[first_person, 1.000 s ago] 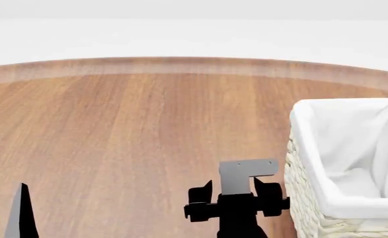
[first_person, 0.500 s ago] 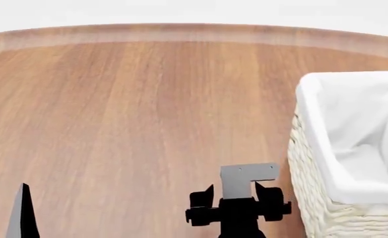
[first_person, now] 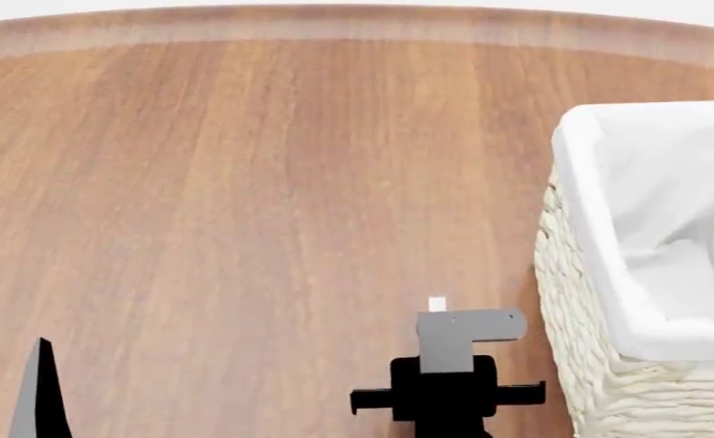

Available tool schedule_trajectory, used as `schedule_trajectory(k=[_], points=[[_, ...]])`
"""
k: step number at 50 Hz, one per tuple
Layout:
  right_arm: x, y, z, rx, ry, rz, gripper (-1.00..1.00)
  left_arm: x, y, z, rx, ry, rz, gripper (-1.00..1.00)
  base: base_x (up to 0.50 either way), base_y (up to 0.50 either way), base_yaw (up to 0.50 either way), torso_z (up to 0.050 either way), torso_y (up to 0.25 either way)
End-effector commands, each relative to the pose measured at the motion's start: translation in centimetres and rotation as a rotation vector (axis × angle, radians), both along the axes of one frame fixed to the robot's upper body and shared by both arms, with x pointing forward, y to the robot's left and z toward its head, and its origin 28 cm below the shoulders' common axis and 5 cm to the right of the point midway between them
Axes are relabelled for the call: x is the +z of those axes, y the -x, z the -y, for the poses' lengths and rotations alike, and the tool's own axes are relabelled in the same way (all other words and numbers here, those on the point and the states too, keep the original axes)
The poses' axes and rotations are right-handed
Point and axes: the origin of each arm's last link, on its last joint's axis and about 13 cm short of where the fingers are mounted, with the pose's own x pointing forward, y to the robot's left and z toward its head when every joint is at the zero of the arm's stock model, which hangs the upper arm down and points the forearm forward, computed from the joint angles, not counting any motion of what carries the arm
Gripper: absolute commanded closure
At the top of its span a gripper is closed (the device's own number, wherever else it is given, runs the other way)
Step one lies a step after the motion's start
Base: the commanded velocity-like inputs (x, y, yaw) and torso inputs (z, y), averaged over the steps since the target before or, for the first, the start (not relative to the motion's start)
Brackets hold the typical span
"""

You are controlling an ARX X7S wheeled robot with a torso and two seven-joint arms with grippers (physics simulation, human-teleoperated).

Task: Pick up the cream cheese box, and put it in the basket.

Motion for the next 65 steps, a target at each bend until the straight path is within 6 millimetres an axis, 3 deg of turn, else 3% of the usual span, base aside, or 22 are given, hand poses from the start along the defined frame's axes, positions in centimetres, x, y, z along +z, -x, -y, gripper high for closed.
schedule_trajectory(k=[1,9,17,22,28,40,47,57,65], points=[[-0.1,0.1,-0.1,0.008,-0.002,-0.003,1.00,0.0,0.0,0.0,-0.003,0.002,0.002,-1.00,0.00,0.00,0.00,0.000,0.000],[0.6,-0.4,-0.4,0.029,-0.006,0.030,1.00,-0.1,0.0,0.0,-0.002,0.004,0.001,-1.00,0.00,0.00,0.00,0.000,0.000],[4.1,-2.1,-1.6,0.088,-0.005,0.173,1.00,-0.2,-0.1,0.0,-0.004,0.007,-0.003,-1.00,0.00,0.00,0.00,0.000,0.000],[7.7,-1.4,-2.1,0.116,0.004,0.274,1.00,-0.2,0.0,0.0,-0.007,0.008,-0.007,-1.00,0.00,0.00,0.00,0.000,0.000],[10.2,-0.9,-2.5,0.135,0.019,0.351,1.00,-0.1,0.0,0.0,-0.014,0.009,-0.012,-1.00,0.00,0.00,0.00,0.000,0.000],[13.5,0.4,-3.0,0.159,0.016,0.435,1.00,-0.1,0.0,0.0,-0.015,0.004,-0.015,-1.00,0.00,0.00,0.00,0.000,0.229],[15.5,1.0,-2.7,0.159,0.001,0.484,1.00,-0.1,0.0,0.0,-0.018,0.002,-0.016,-1.00,0.00,0.00,0.00,0.000,0.250],[20.5,3.1,-2.3,0.180,-0.012,0.613,1.00,-0.1,0.0,0.0,-0.017,0.000,-0.015,-1.00,0.00,0.00,0.00,0.000,0.250],[24.6,5.3,-0.6,0.172,-0.020,0.711,1.00,0.0,0.1,0.1,-0.020,-0.002,-0.014,-1.00,0.00,0.00,0.00,0.000,0.250]])
